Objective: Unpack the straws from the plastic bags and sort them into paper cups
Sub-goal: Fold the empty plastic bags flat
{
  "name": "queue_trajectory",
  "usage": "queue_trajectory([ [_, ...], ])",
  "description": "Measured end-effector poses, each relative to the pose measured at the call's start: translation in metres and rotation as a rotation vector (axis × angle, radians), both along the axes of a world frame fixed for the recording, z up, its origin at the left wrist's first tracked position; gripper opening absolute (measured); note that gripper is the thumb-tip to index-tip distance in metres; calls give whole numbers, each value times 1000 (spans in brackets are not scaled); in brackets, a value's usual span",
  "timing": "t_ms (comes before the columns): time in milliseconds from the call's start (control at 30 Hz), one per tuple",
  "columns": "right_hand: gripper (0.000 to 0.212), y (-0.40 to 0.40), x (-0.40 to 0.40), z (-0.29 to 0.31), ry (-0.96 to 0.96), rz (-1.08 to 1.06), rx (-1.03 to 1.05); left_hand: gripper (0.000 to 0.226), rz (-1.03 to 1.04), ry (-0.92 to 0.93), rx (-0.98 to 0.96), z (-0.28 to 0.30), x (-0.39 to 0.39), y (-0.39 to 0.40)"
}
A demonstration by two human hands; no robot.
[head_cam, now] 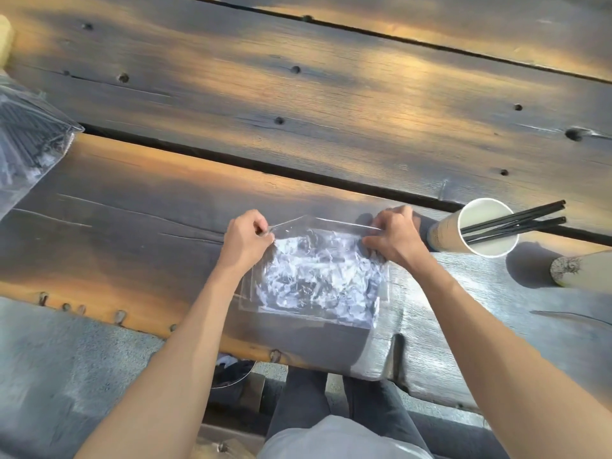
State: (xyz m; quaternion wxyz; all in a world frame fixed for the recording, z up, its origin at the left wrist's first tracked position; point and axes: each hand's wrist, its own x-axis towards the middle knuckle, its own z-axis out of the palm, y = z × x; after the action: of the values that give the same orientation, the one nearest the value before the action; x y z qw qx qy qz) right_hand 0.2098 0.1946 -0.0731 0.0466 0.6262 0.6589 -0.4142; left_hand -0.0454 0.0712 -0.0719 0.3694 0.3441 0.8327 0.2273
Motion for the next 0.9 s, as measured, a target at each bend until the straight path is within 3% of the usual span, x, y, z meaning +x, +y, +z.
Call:
queue_trajectory([
  [100,18,1,4,7,368,-252,-136,12,170,-322,170,11,-4,-5],
  [200,45,-1,10,12,684,-432,-353,21,375,-505,244,16,-11,-12],
  [300,50,-6,18,6,675,-359,-523,31,580,-600,265,21,-14,-18],
  [400,9,-13,15,10,672,-275,-612,34,682,-642,377,25,-18,-31],
  [533,21,-21,0,17,675,-213,-584,27,882,-647,379,34,-13,-66],
  [667,18,-35,-23,22,689,-146,-559,23,901,-688,271,29,11,-125],
  [900,19,-105,-64,22,598,104,-642,4,1216,-620,362,11,83,-250],
])
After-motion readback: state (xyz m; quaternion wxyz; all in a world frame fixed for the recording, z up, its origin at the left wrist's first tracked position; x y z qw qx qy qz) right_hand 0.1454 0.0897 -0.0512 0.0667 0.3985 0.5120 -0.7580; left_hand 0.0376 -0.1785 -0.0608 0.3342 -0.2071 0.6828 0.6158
